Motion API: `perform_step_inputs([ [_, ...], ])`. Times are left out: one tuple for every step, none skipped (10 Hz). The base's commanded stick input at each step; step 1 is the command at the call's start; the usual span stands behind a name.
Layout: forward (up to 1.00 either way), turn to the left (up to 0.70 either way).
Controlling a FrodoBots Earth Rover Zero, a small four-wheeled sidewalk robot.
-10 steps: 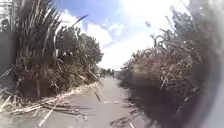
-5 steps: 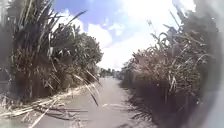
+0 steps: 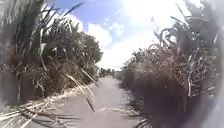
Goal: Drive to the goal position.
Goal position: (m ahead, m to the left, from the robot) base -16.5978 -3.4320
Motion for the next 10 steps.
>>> perform_step_inputs([
  [0.70, 0.00],
  [0.70, 0.00],
  [0.70, 0.00],
  [0.70, 0.00],
  [0.70, 0.00],
  [0.70, 0.00],
  [0.70, 0.00],
  [0.70, 0.00],
  [0.70, 0.00],
  [0.70, 0.00],
])
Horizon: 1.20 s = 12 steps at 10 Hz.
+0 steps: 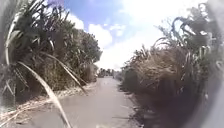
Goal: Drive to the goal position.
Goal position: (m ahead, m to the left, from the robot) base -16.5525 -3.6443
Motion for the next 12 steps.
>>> perform_step_inputs([
  [0.70, 0.00],
  [0.70, 0.00],
  [0.70, 0.00],
  [0.70, 0.00],
  [0.70, 0.00],
  [0.70, 0.00],
  [0.70, 0.00],
  [0.70, 0.00],
  [0.70, 0.00],
  [0.70, 0.00],
  [0.70, 0.00],
  [0.70, 0.00],
])
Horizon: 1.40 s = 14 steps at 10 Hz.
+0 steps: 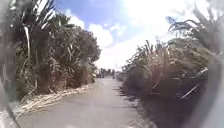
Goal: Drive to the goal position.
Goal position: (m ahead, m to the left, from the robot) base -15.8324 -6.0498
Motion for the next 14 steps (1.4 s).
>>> perform_step_inputs([
  [0.70, 0.00],
  [0.70, 0.00],
  [0.70, 0.00],
  [0.70, 0.00],
  [0.70, 0.00],
  [0.70, 0.00],
  [0.70, 0.00],
  [0.70, 0.00],
  [0.70, 0.00],
  [0.70, 0.00],
  [0.70, 0.00],
  [0.70, 0.00],
  [0.70, 0.00],
  [0.70, 0.00],
])
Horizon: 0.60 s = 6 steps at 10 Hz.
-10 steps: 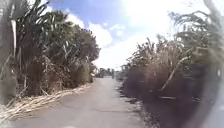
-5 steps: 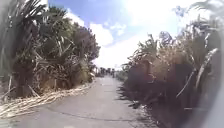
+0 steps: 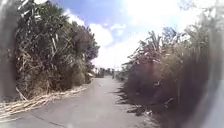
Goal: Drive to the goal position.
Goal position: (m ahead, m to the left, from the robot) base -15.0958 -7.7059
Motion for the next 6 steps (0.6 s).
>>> perform_step_inputs([
  [0.70, 0.00],
  [0.70, 0.00],
  [0.70, 0.00],
  [0.70, 0.00],
  [0.70, 0.00],
  [0.70, 0.00],
])
